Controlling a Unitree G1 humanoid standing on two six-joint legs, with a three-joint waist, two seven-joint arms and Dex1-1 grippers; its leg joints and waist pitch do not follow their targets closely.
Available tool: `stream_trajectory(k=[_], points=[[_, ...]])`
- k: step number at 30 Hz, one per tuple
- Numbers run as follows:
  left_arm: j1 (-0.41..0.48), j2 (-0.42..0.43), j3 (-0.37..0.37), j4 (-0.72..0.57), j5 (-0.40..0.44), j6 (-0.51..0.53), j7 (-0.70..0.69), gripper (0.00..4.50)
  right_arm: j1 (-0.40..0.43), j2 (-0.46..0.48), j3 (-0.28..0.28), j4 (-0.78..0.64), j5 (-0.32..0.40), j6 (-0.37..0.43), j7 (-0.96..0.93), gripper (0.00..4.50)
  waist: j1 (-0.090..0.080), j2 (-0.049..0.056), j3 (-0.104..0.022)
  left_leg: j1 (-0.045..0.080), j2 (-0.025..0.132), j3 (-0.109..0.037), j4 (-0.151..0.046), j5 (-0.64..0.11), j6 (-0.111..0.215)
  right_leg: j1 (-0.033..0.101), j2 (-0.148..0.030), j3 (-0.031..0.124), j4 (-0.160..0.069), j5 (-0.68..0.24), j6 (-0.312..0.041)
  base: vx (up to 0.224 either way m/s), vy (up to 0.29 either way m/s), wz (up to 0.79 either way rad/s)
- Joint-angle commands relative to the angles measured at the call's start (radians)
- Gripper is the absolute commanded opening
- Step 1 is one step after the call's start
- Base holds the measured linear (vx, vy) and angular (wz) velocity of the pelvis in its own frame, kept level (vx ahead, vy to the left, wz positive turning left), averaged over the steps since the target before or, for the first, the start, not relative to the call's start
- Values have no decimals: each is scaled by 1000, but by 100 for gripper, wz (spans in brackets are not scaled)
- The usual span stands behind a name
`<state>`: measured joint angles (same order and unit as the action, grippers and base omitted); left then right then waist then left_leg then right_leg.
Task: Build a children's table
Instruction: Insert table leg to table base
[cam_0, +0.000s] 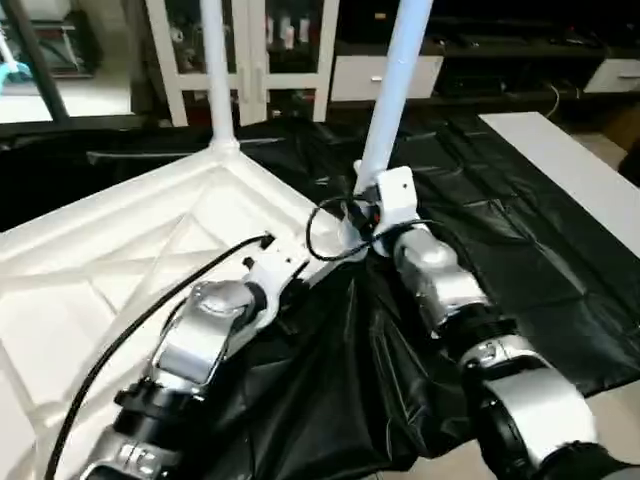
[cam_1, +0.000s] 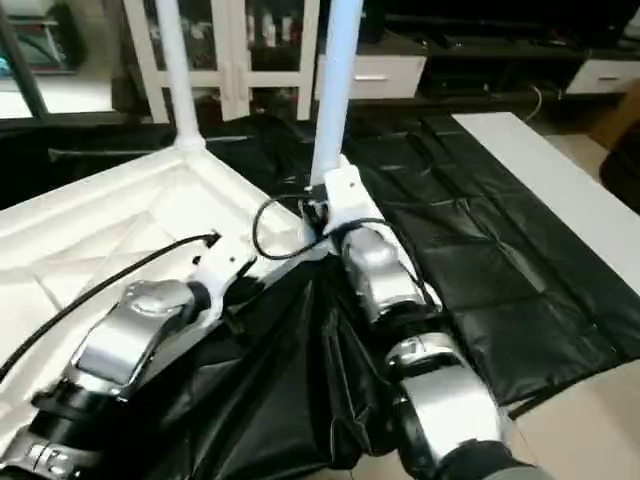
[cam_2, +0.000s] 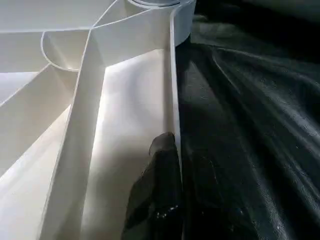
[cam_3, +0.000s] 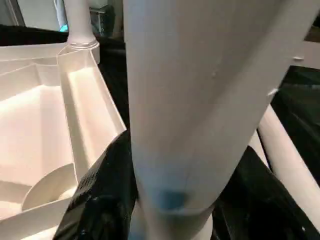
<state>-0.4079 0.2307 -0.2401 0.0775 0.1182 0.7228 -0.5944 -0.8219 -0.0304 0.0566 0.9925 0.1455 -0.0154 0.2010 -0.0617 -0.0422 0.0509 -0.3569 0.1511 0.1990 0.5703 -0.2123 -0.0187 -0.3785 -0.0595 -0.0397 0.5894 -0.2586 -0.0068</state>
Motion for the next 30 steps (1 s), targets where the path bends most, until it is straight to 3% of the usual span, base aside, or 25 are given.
stream_trajectory(k=[1,4,10,13,15,17,19,22,23,24,26,27,30], points=[[-20,-5,21,-28,16,6,47,0,97,18,0,198,-14,95,10,184,-7,17,-4,10,95,-60,-100,-493,-74,-24,-94,66,-98,-330,-141,0,0,0],[-12,10,15,-40,21,9,36,0,93,22,-19,196,1,96,24,184,-10,17,-4,10,96,-56,-100,-465,-69,-19,-92,65,-94,-282,-161,0,0,0],[-3,36,-5,-53,10,14,21,0,87,12,-29,186,9,99,76,184,-9,17,-3,12,96,-55,-97,-464,-63,-20,-93,66,-97,-315,-157,0,0,0],[6,56,-25,-61,3,-26,-19,0,86,3,-29,171,14,123,199,184,-8,15,-4,8,97,-55,-96,-453,-53,-16,-94,66,-95,-307,-167,0,0,0],[26,94,-47,-72,-14,-90,-92,0,93,-27,12,139,1,149,366,184,-10,16,-6,4,99,-54,-96,-408,-43,-9,-95,66,-90,-248,-188,0,0,0],[53,142,-65,-83,-38,-183,-179,0,108,-71,70,99,-24,154,528,184,-9,14,-10,-2,98,-50,-92,-364,-13,2,-93,65,-83,-188,-208,0,0,0],[85,204,-77,-92,-64,-288,-282,0,126,-130,115,49,-33,146,681,184,-4,9,-11,1,96,-46,-87,-315,24,5,-91,63,-84,-146,-220,59,-11,3],[105,265,-88,-90,-77,-344,-345,0,141,-182,137,7,-31,141,810,184,0,15,-19,2,100,-41,-78,-166,71,20,-91,60,-61,29,-266,73,-17,2],[105,329,-70,-32,-73,-398,-385,0,166,-274,170,-59,-20,154,1009,184,0,17,-22,8,102,-34,-70,-88,98,19,-90,59,-48,138,-294,56,-8,2],[100,346,-56,-10,-76,-415,-398,0,174,-311,184,-78,-18,166,1081,184,10,15,-23,14,97,-31,-62,-53,136,22,-81,54,-45,196,-299,0,0,0],[90,359,-35,16,-89,-435,-412,0,179,-352,197,-93,-22,185,1166,184,22,15,-17,26,99,-22,-62,-54,163,10,-82,57,-47,193,-312,0,0,0],[84,361,-23,25,-98,-440,-418,0,182,-370,205,-98,-23,194,1205,184,25,12,-17,18,102,-24,-64,-52,156,20,-86,58,-45,167,-317,0,0,0],[65,367,20,59,-136,-465,-442,0,192,-436,242,-102,-37,216,1333,184,41,11,-11,23,109,-22,-72,-120,107,18,-86,55,-54,25,-311,0,0,0]])
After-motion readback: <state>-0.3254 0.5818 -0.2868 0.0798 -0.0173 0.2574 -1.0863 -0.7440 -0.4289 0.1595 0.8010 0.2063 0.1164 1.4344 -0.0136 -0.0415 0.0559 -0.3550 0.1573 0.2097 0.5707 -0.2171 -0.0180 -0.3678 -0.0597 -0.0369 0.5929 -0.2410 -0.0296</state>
